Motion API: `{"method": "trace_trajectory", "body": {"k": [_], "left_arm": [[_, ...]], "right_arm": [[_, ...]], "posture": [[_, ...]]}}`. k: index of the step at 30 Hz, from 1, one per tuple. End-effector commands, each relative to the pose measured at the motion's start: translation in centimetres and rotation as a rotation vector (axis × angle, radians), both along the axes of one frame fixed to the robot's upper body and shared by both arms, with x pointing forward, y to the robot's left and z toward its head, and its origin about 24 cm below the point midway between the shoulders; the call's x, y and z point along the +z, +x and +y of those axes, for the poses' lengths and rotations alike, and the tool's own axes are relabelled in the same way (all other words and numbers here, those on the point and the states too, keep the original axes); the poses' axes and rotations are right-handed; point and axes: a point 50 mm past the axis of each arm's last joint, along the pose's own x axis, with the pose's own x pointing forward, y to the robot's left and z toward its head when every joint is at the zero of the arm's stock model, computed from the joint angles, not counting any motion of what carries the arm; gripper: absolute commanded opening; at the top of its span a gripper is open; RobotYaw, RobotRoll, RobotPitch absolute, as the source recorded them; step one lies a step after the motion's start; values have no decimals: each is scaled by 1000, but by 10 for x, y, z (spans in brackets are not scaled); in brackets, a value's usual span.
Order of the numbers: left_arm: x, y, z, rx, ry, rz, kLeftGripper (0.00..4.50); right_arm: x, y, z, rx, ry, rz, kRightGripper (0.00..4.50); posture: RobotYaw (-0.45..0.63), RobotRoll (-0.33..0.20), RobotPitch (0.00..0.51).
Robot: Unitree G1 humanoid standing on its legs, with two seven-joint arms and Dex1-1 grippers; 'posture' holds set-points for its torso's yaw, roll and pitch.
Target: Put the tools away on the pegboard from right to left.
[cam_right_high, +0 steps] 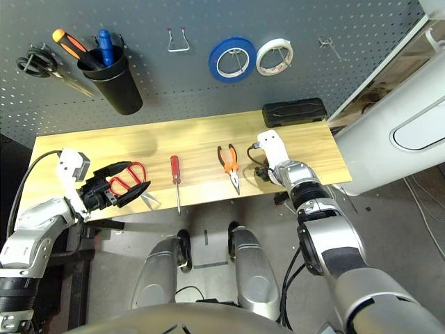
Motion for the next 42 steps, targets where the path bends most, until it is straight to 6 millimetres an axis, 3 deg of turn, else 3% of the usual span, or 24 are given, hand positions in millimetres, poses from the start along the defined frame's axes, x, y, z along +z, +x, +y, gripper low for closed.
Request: {"method": "trace_trajectory", "body": {"k": [1,2,7,13,19,28,42], "left_arm": [[-8,3,-1,14,-2,2,4500],[-8,5,-2,17,-5,-2,4500],[-16,16,-3,35,9,-3,4500],[-13,28,1,54,1,-32,4500],[10,36,6,58,-50,-102,4500],[40,24,8,-21,-82,-141,4500],[68,23,-8,-68,-93,-171,4500]], "right_arm": [[-8,-6,-5,-22,-3,25,446],[-6,-4,-5,-23,-3,12,42],[20,7,-13,-38,-11,-108,13],[51,-2,-30,-42,-47,-225,13],[75,-13,-35,-21,-73,-345,13],[103,-25,-38,17,-134,-508,13],[145,-5,-57,-33,-172,-795,13]], "posture": [[3,0,184],[-3,0,171],[-35,0,127],[-74,0,92],[-91,0,78],[-83,0,78],[-62,0,87]]}}
